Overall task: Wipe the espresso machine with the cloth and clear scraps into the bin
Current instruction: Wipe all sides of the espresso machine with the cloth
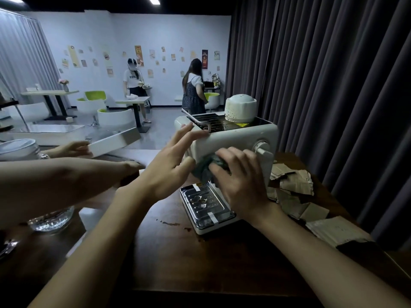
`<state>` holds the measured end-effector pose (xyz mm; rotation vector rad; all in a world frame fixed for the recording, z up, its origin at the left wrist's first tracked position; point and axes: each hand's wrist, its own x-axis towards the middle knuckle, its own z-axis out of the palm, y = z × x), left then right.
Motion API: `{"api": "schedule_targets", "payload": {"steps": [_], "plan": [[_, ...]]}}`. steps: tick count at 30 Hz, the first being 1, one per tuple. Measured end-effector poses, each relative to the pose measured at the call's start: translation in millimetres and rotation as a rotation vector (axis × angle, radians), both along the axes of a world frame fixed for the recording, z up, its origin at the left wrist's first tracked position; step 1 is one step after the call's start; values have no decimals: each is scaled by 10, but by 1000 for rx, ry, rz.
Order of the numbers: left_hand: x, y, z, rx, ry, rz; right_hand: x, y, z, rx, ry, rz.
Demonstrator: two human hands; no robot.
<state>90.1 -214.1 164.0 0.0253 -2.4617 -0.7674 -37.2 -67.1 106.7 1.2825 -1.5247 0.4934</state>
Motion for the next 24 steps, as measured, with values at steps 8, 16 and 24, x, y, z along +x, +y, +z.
{"api": "schedule_targets", "payload": {"steps": [8, 16, 24], "plan": [[-14, 26, -24, -20, 10, 32, 51, -32, -21, -138, -219, 72], [-49, 54, -57, -83, 25, 95, -86, 88, 171, -176, -202, -14], [-88, 46, -91, -103, 73, 93, -64, 87, 49, -100, -213, 40]]}}
